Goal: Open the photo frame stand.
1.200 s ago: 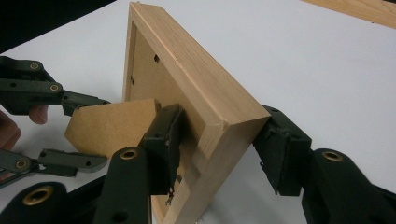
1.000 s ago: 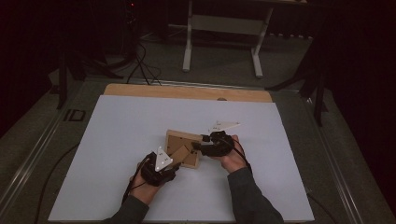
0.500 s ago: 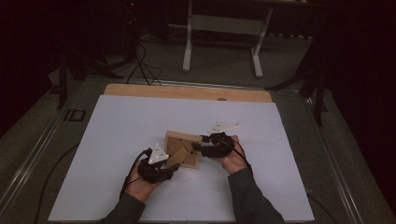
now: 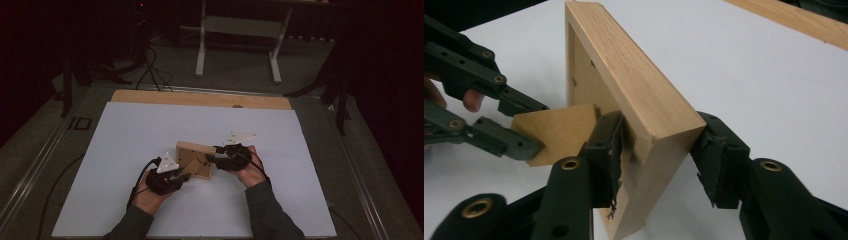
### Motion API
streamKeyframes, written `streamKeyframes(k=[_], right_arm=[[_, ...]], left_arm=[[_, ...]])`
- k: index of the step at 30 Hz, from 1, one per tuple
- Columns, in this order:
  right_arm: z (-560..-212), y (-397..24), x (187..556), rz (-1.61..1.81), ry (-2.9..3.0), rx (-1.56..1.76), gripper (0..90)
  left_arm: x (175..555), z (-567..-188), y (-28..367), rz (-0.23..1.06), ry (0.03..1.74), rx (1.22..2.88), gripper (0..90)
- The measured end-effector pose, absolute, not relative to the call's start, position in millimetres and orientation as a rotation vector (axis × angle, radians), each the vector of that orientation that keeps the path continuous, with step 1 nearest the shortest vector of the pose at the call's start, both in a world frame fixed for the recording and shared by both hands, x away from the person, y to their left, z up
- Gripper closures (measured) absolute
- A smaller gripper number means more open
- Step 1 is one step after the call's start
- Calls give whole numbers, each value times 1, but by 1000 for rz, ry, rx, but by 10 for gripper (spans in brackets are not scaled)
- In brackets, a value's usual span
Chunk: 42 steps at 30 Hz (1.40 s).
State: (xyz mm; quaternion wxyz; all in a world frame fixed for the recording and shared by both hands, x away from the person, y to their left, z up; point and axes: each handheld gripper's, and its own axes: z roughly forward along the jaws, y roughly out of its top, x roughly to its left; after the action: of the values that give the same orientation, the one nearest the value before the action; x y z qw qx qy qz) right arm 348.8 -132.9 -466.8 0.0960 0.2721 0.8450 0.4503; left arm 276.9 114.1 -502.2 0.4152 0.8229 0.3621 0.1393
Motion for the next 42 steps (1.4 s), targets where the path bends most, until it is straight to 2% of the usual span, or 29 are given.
streamKeyframes(k=[13,29,42], right_arm=[[-465,-130,346,1304,2442,774,582],[-465,-129,357,1244,2373,807,582],[-466,-123,364,1227,2346,815,573]], left_arm=[[291,-507,109,408,944,2080,714],[320,-510,103,413,1002,2068,711],[325,-512,101,446,1024,2063,701]])
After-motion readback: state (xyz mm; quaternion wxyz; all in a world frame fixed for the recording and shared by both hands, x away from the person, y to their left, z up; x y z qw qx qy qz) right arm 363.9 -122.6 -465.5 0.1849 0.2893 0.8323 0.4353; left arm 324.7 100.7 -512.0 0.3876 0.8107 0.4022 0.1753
